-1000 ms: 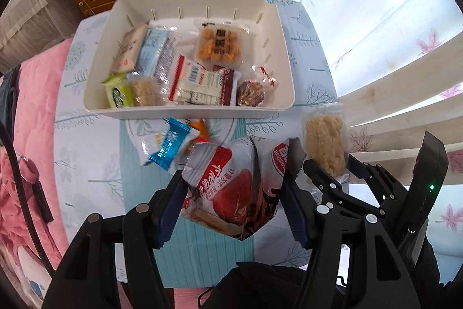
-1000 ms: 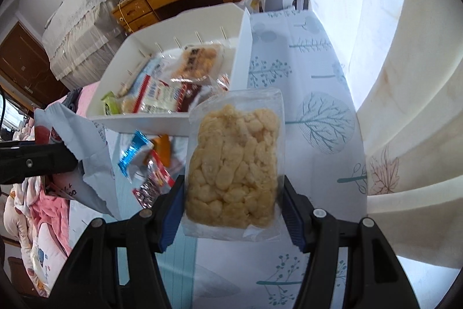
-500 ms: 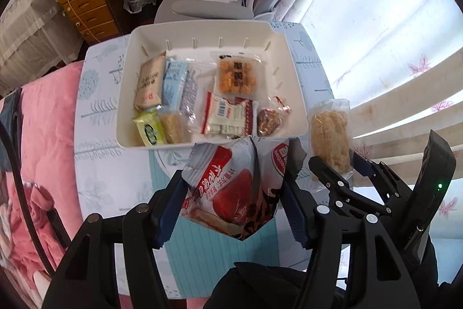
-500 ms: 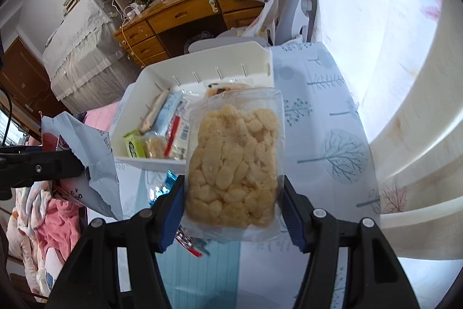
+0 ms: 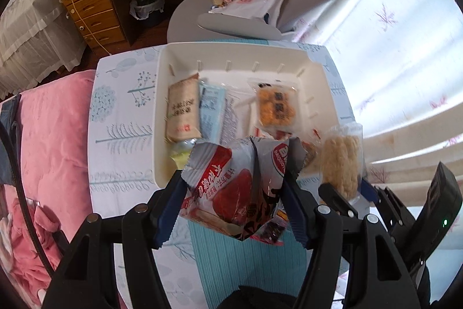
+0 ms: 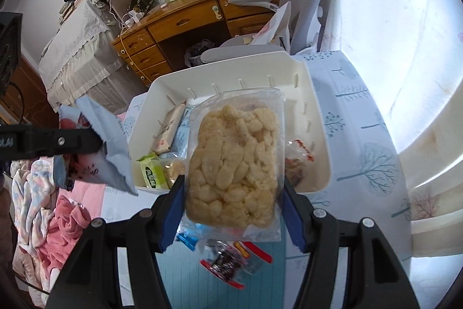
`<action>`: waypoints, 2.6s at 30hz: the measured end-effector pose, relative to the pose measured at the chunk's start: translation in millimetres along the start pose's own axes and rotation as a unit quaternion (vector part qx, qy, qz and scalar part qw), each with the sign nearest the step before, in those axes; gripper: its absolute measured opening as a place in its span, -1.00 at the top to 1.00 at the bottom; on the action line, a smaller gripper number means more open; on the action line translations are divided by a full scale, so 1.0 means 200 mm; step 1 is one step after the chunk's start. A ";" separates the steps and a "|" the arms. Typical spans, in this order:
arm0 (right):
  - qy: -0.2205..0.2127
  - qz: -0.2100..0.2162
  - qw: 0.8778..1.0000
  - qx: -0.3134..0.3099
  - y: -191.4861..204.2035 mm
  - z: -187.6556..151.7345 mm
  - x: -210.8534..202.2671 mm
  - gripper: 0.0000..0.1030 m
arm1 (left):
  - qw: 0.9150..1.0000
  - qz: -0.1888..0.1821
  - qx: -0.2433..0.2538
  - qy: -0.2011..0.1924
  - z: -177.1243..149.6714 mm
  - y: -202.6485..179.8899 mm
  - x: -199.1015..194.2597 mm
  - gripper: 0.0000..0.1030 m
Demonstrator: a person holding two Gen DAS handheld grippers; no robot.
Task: Organize snacks
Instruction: 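Carry both bags over the basket and open both tools to drop them in, then withdraw both tools from the basket toward the blue candy and date bag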
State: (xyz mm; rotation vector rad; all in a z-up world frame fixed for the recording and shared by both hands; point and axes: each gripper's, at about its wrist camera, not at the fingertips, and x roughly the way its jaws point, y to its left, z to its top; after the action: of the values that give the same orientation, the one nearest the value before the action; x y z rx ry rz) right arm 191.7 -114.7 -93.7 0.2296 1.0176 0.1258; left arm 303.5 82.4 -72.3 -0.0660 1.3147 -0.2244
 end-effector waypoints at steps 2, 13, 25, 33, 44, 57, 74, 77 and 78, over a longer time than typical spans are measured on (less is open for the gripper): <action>-0.001 0.001 1.000 0.001 0.03 0.00 0.02 -0.20 | 1.000 -0.004 -0.001 -0.007 0.02 0.05 0.02 -0.25; 0.012 0.013 1.000 0.010 0.10 0.01 0.11 -0.21 | 1.000 -0.017 -0.012 -0.010 0.07 0.16 0.10 -0.57; 0.027 0.029 0.999 0.015 0.05 0.02 0.03 -0.46 | 0.999 -0.009 -0.046 -0.008 -0.02 0.11 0.04 -0.72; 0.036 0.068 0.997 -0.008 0.00 -0.02 -0.11 -0.46 | 0.995 0.003 -0.093 -0.033 -0.21 0.02 -0.10 -0.72; 0.056 0.098 0.993 -0.045 -0.06 -0.15 -0.23 -0.46 | 0.986 0.008 -0.157 -0.056 -0.58 -0.04 -0.20 -0.72; 0.063 0.066 0.995 0.047 -0.03 -0.37 -0.29 -0.46 | 0.993 -0.017 -0.108 -0.044 -0.88 0.09 -0.26 -0.72; 0.053 0.028 0.956 0.286 0.07 -0.81 -0.27 -0.46 | 0.997 -0.054 0.063 -0.004 -1.02 0.27 -0.15 -0.72; 0.060 0.024 0.950 0.304 0.07 -0.85 -0.24 -0.46 | 0.995 -0.046 0.087 -0.004 -1.02 0.26 -0.10 -0.72; 0.063 0.022 0.948 0.312 0.07 -0.86 -0.23 -0.46 | 0.995 -0.044 0.091 -0.003 -1.02 0.26 -0.08 -0.72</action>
State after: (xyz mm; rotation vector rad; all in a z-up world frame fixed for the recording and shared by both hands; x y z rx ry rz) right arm 20.4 -88.1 -139.9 0.8315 1.1583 -0.1503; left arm 110.4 152.9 -117.2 0.0306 1.2808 -0.4186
